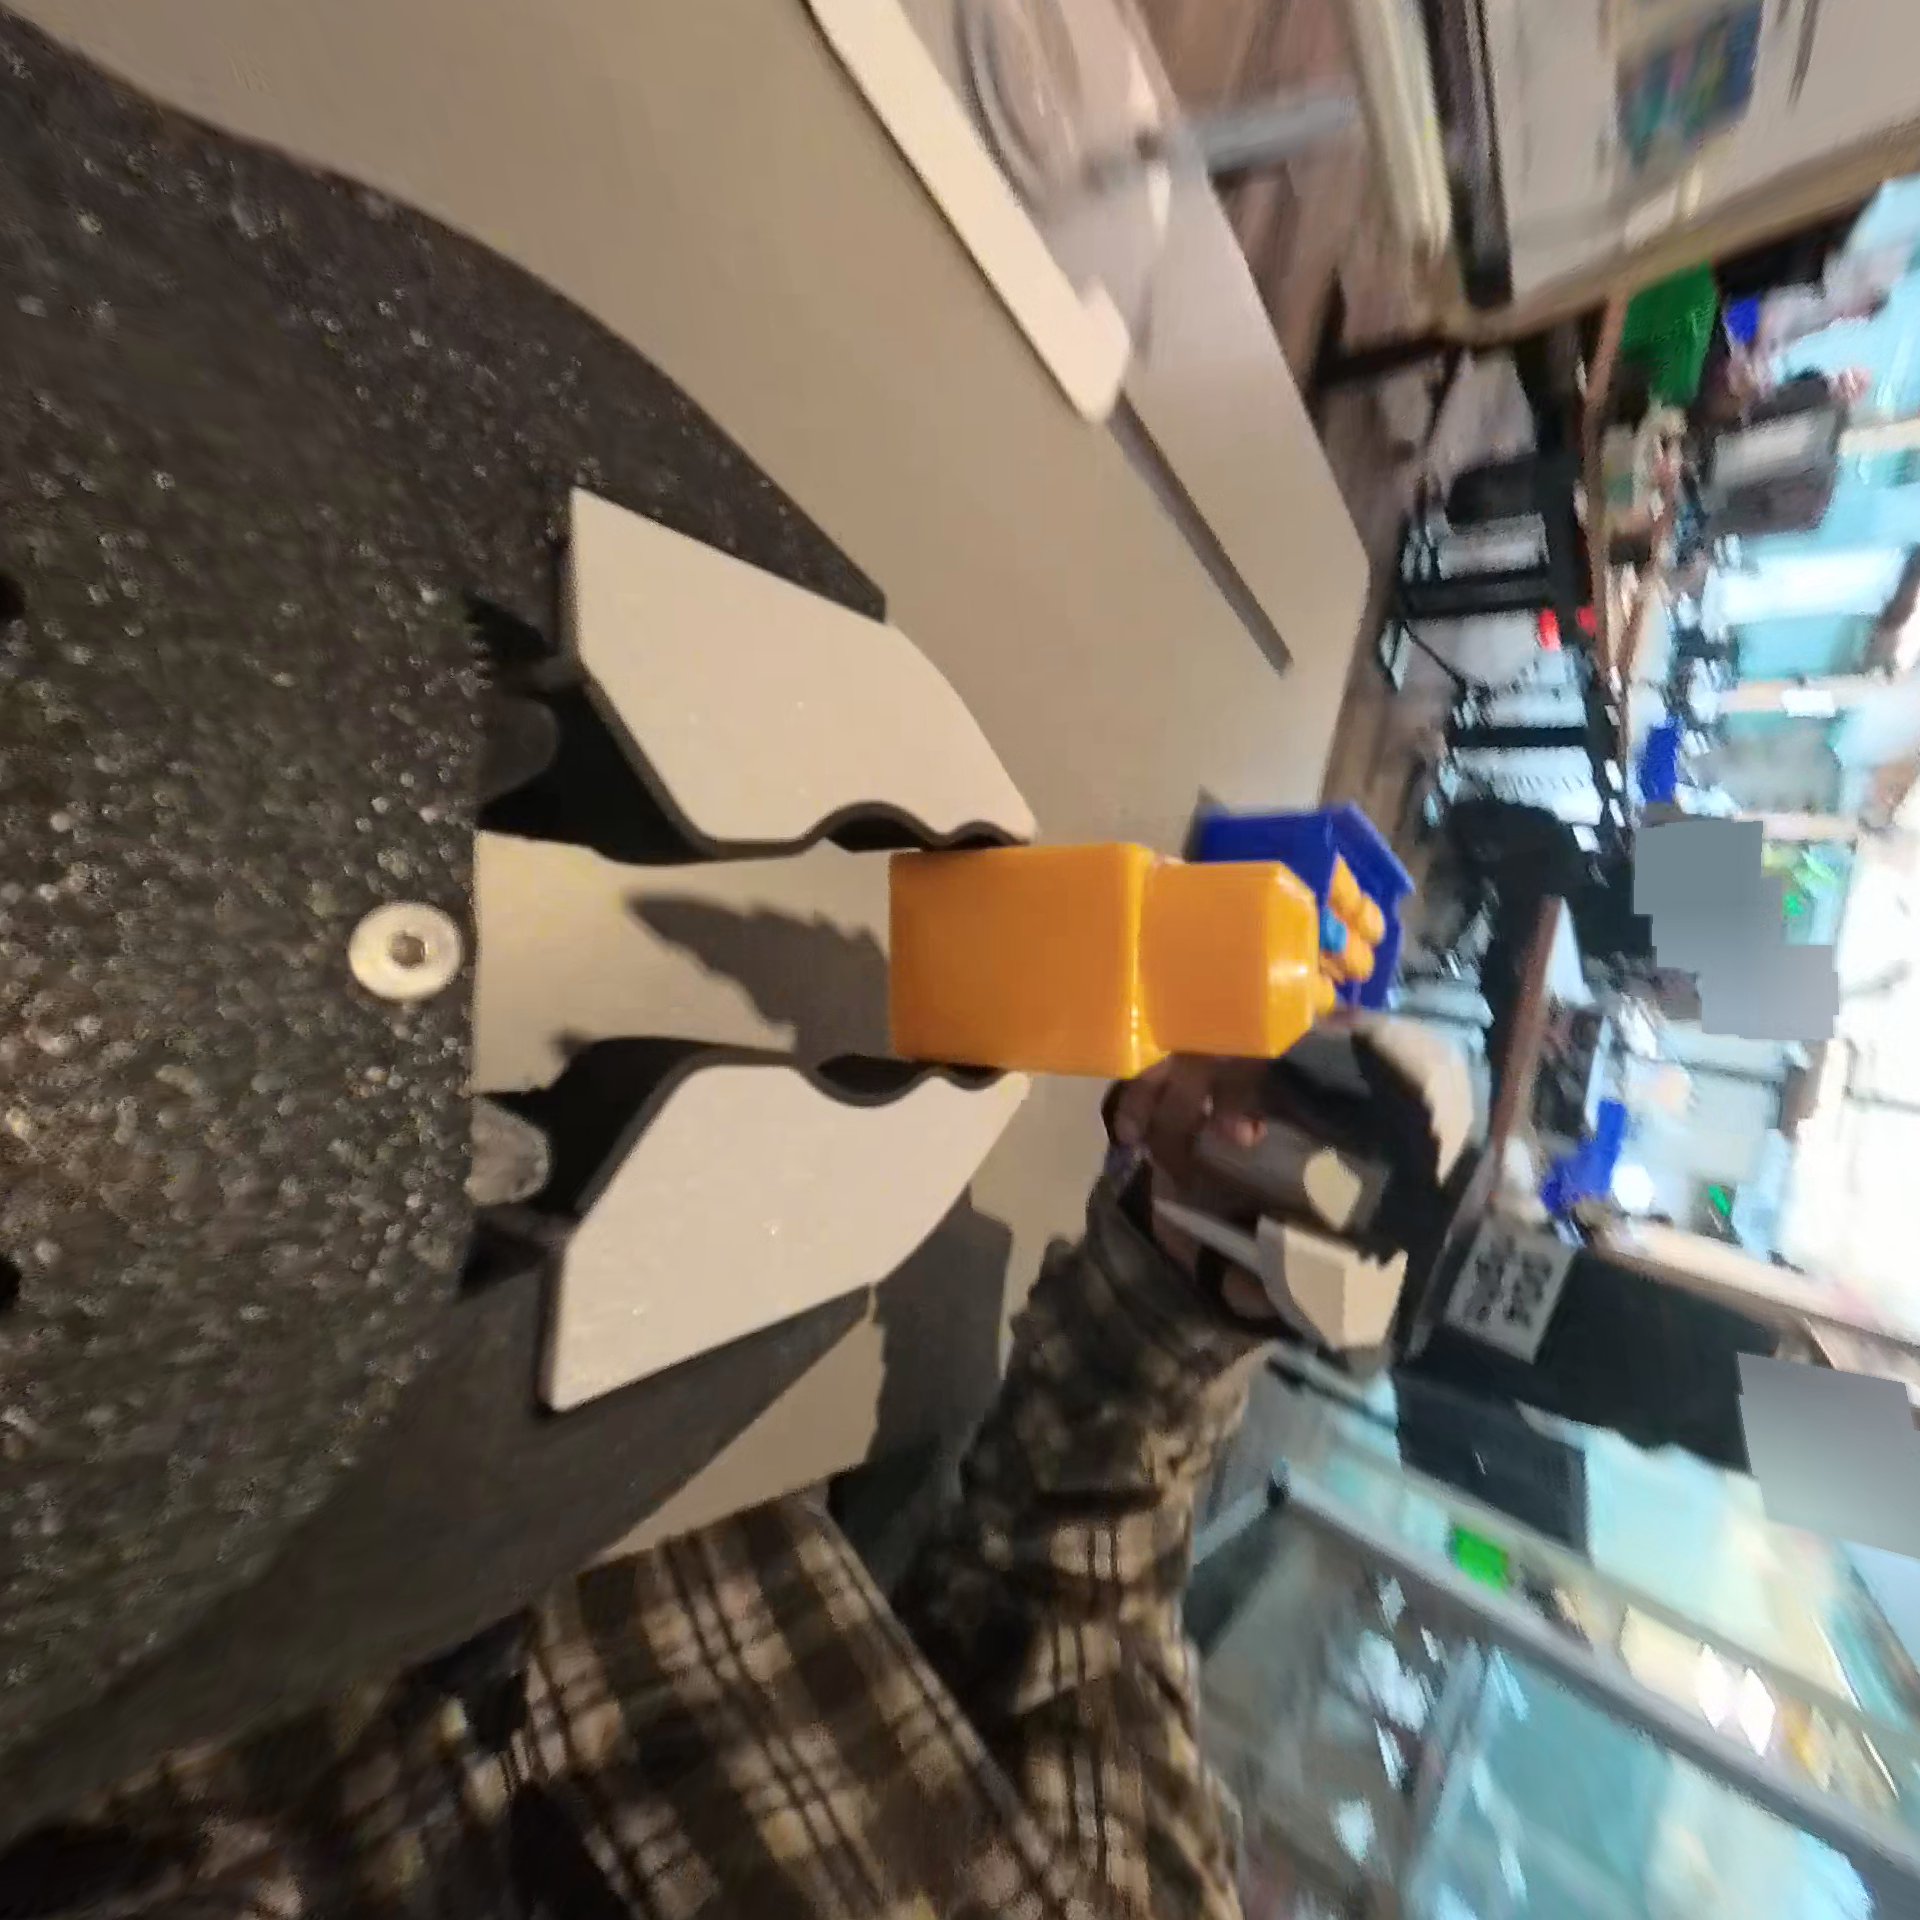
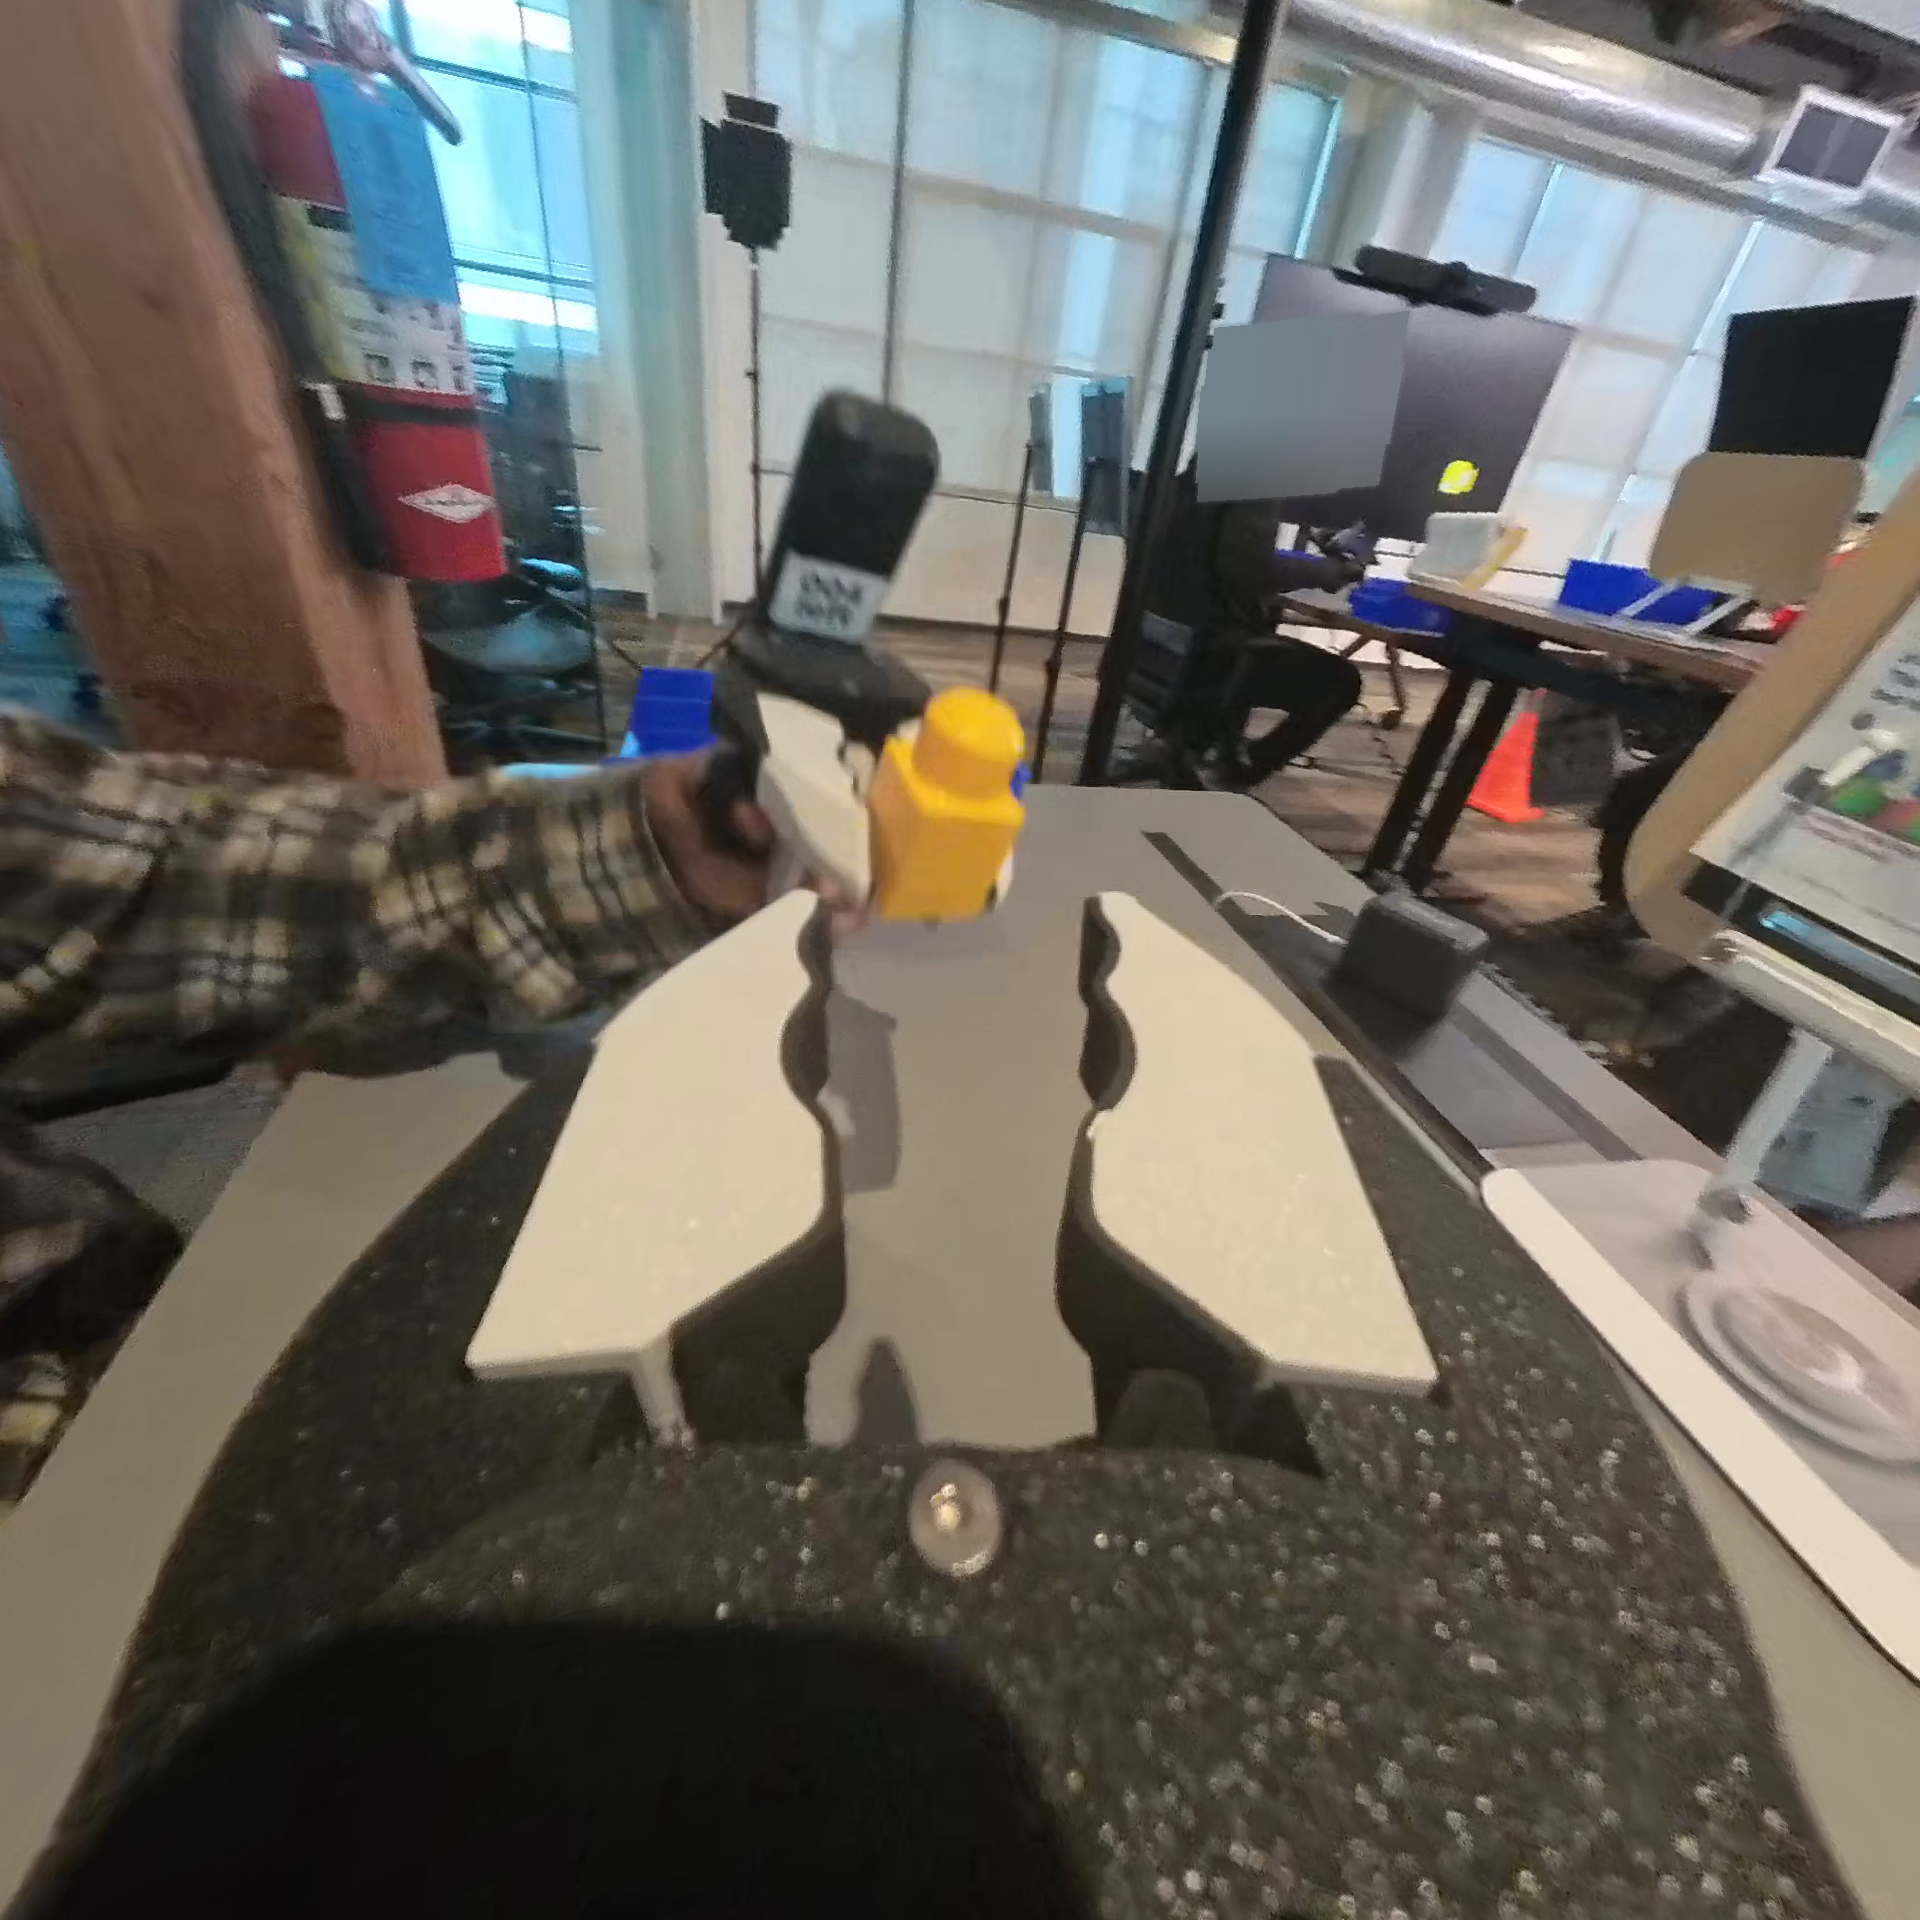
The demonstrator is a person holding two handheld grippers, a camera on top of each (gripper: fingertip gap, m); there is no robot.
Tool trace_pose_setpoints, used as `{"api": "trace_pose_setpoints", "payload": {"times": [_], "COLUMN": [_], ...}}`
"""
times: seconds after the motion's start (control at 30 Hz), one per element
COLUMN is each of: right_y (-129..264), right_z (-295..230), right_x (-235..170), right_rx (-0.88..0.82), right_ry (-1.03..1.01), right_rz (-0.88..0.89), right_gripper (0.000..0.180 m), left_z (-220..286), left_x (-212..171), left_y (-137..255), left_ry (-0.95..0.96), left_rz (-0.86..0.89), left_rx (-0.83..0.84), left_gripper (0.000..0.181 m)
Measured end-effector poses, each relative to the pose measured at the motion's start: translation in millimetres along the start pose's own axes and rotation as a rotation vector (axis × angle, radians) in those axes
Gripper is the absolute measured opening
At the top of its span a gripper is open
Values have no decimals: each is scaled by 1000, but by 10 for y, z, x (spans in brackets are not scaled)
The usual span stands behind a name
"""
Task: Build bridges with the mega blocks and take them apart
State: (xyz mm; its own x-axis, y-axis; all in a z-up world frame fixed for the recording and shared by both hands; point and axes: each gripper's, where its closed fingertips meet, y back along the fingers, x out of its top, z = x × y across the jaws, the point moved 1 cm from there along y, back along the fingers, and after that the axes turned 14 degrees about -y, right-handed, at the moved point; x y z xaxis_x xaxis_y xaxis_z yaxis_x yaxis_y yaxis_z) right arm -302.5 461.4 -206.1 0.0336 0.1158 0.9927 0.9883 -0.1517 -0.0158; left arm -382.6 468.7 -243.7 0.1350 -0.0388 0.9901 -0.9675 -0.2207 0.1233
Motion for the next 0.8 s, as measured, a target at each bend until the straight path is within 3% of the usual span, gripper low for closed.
{"api": "trace_pose_setpoints", "payload": {"times": [0.23, 0.5, 0.63, 0.8], "right_y": [-25, -288, -412, -483], "right_z": [-1, 20, -33, 36], "right_x": [-73, -344, -389, -505], "right_rx": [129, 160, 220, 181], "right_ry": [-95, -156, -185, -76], "right_rz": [-26, -90, -119, -203], "right_gripper": [46, 45, 29, 28], "left_z": [265, 294, 301, 151], "left_x": [-275, -277, -307, -405], "left_y": [-529, -512, -496, -267], "left_ry": [53, 59, 61, 59], "left_rz": [73, 125, 112, 21], "left_rx": [-154, -162, -165, -105], "left_gripper": [37, 37, 37, 42]}}
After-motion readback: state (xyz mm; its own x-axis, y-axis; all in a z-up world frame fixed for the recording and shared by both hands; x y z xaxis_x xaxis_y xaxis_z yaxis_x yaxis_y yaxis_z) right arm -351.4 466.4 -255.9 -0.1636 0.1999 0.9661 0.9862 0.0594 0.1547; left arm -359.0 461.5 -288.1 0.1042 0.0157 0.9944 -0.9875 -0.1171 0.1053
